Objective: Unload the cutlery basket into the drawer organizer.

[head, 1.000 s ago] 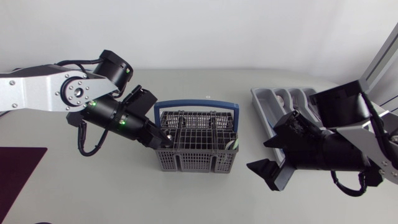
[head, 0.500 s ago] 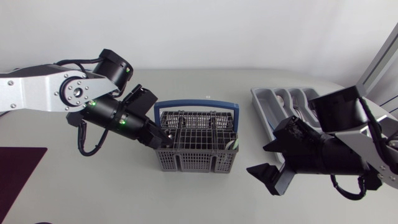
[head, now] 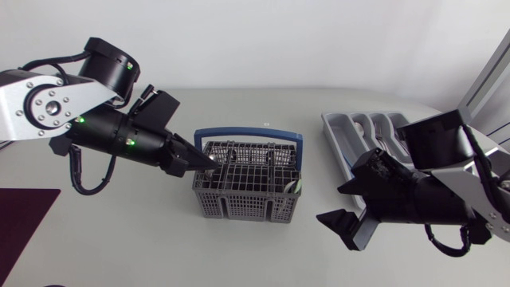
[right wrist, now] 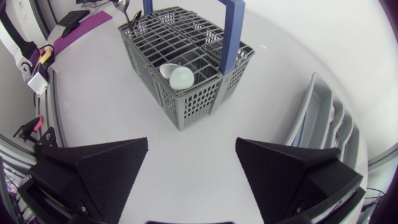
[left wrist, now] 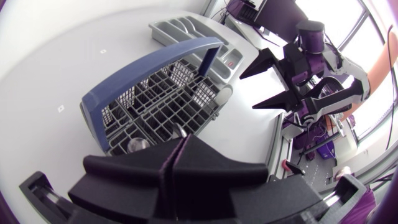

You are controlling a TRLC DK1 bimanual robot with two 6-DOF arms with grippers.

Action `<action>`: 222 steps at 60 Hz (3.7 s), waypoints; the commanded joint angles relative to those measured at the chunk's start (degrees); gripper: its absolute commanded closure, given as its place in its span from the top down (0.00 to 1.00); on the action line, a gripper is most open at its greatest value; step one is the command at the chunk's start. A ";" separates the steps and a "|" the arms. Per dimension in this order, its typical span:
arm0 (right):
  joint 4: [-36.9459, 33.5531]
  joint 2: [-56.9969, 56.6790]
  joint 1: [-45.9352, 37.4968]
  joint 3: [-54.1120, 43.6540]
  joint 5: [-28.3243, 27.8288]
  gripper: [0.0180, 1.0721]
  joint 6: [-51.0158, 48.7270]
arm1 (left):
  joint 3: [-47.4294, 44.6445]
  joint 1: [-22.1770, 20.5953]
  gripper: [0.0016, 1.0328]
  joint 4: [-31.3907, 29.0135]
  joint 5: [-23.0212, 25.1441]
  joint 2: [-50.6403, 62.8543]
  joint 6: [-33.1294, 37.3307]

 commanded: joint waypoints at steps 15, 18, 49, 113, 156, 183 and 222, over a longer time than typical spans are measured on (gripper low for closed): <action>-3.16 -0.29 5.17 3.16 0.27 0.96 0.68 | -2.61 2.03 0.16 -0.19 7.00 -1.45 -2.09; -3.69 -0.11 5.70 3.86 0.45 0.96 0.68 | -2.69 2.30 0.16 -0.27 7.35 -1.45 -2.09; -4.48 2.97 16.16 8.43 0.97 0.96 2.27 | -0.58 3.00 0.16 -3.44 7.79 -5.23 -2.00; 0.97 -4.42 18.97 6.41 -1.40 0.96 -5.12 | 1.09 -6.75 0.16 -8.62 12.18 -16.83 7.23; -3.60 -3.10 19.15 7.82 -19.15 0.81 -15.49 | 10.40 -17.57 0.16 -20.75 18.60 -0.84 25.86; -3.96 -1.17 16.86 10.63 -25.31 0.46 -19.18 | 17.52 -16.60 0.16 -28.49 23.26 6.20 31.13; -7.38 0.15 15.02 12.21 -27.59 0.05 -21.11 | 17.70 -15.10 0.16 -29.45 24.66 7.08 32.19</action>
